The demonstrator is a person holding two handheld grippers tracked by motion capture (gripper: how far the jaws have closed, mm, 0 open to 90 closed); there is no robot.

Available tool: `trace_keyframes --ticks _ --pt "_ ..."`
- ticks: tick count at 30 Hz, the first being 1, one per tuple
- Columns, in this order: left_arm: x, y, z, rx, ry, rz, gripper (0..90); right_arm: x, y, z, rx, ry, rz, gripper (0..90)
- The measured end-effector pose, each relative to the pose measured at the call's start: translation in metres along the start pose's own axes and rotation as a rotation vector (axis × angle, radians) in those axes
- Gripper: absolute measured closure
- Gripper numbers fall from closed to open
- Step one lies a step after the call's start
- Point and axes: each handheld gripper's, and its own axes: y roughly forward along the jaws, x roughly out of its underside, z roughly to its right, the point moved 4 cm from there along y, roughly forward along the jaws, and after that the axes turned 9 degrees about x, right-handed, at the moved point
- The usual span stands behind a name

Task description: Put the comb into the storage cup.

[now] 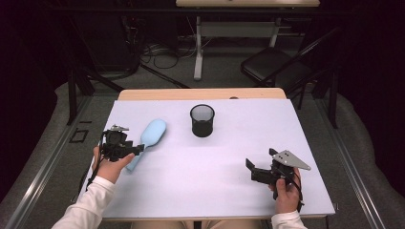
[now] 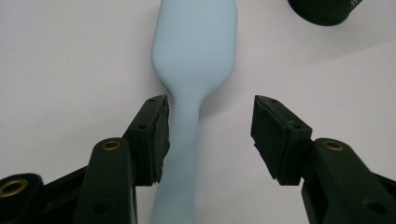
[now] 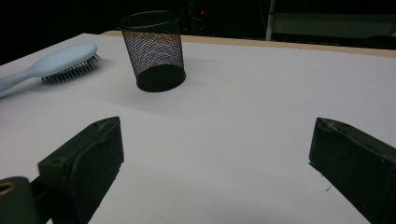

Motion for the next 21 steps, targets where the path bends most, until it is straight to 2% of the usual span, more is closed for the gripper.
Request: trace_keyframes --ticks 6,13,16,17,19,20,21 --pt "-0.0026 -0.0018 0.0027 0.007 0.015 0.003 46.7 -0.0002 -0.0001 0.0002 0.001 0.001 0.002 2.6" --pt "-0.0048 -0.0032 0.0048 0.002 0.031 -0.005 41.6 -0.0002 -0.0002 0.0005 0.001 -0.002 0.004 2.6" --pt "-0.0061 -0.0040 0.0053 0.009 0.042 -0.005 36.9 -0.0001 -0.0001 0.0004 0.002 0.000 0.002 2.5" --pt "-0.0064 -0.0038 0.0057 0.012 0.042 -0.002 32.8 -0.0002 -0.0002 0.0002 0.001 0.000 0.002 2.5" --pt "-0.0071 -0.0038 0.0056 0.019 0.050 -0.006 31.2 -0.0002 -0.0002 0.0002 0.002 -0.001 0.002 2.5" --pt "-0.0074 -0.0035 0.0058 0.025 0.047 -0.011 25.8 -0.0002 -0.0002 0.0002 0.001 -0.001 0.003 2.5" --pt "-0.0078 -0.0033 0.0056 0.029 0.050 -0.014 25.8 -0.0002 -0.0002 0.0002 0.001 -0.001 0.003 2.5"
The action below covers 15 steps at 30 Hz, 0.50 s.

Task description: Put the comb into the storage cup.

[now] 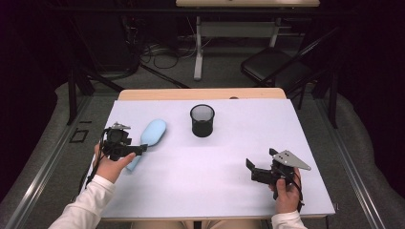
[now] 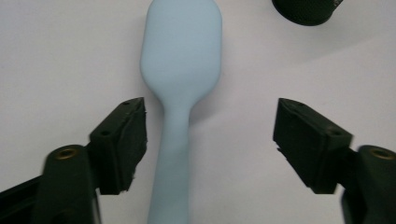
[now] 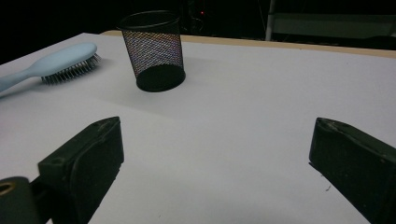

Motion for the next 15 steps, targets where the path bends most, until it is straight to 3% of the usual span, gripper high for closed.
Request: trace_keyframes --ticks 4,9,15 --pt "-0.0013 0.0020 0.0001 0.014 -0.001 -0.009 16.3 0.0001 0.0000 0.0000 0.000 -0.002 -0.002 2.6" --pt "-0.0010 0.0045 -0.0009 0.010 0.006 -0.019 11.8 0.0004 0.0001 -0.0001 0.000 -0.005 -0.007 2.5" --pt "-0.0003 0.0078 -0.0030 0.017 -0.021 -0.037 4.1 0.0003 0.0002 -0.0004 -0.001 -0.008 -0.003 2.5"
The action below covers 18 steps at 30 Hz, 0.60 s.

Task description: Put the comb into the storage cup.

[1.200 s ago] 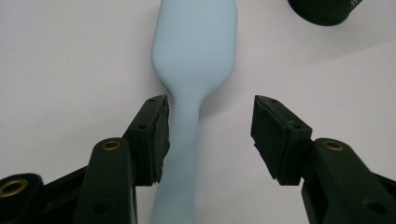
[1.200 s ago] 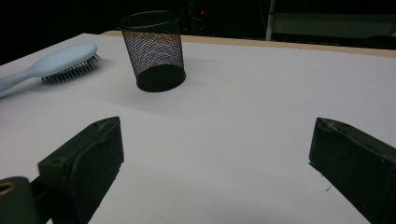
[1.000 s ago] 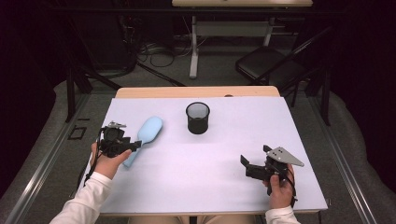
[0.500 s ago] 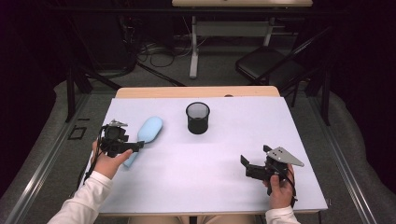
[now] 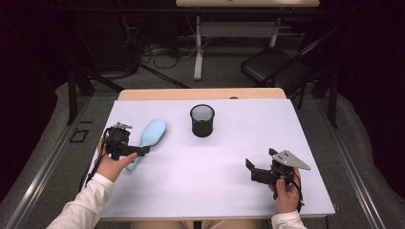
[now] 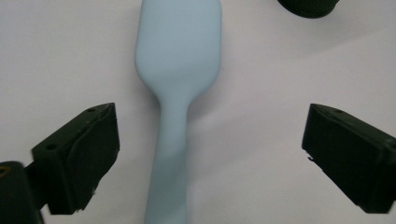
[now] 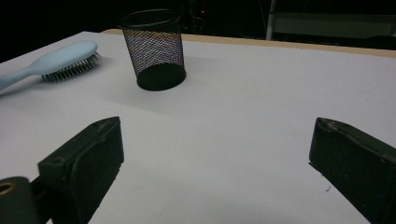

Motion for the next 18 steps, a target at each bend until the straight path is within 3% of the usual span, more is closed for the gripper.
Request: trace_keyframes --ticks 1,18 --pt "0.0003 0.0012 0.0000 0.003 -0.007 -0.002 0.4 0.0001 0.0001 0.0000 0.000 0.000 -0.001 2.5" --pt "-0.0006 0.0043 -0.0047 -0.001 0.030 -0.020 0.3 0.0000 0.0003 -0.0006 0.000 -0.008 0.000 2.6"
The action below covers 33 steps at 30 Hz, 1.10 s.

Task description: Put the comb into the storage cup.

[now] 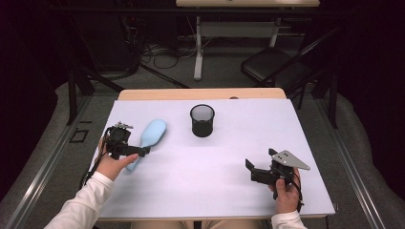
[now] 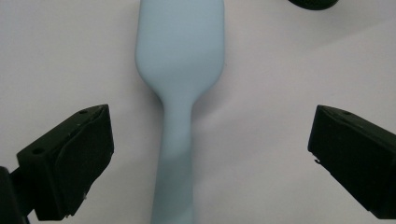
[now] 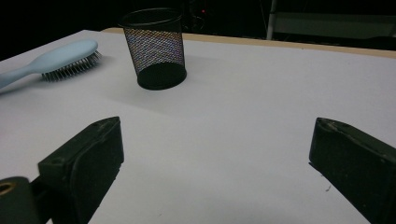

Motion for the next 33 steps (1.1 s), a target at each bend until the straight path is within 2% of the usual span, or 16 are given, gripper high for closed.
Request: trace_keyframes --ticks 6,12,18,25,33 --pt "-0.001 0.002 -0.003 0.002 -0.001 0.001 0.4 0.000 0.000 0.000 -0.001 0.000 -0.003 2.6" --pt "-0.002 0.005 -0.006 0.009 0.026 -0.005 0.3 0.000 0.000 -0.001 -0.003 0.000 -0.006 2.5" --pt "-0.003 0.008 -0.009 0.022 0.023 -0.014 0.4 0.001 0.000 -0.001 -0.006 -0.005 -0.008 2.5" --pt "-0.004 0.015 -0.015 0.011 0.009 -0.047 0.3 0.001 0.001 -0.002 -0.005 -0.006 -0.010 2.6" --pt "-0.005 0.021 -0.020 0.023 -0.035 -0.072 1.5 0.001 0.001 -0.002 -0.008 -0.009 -0.010 2.6"
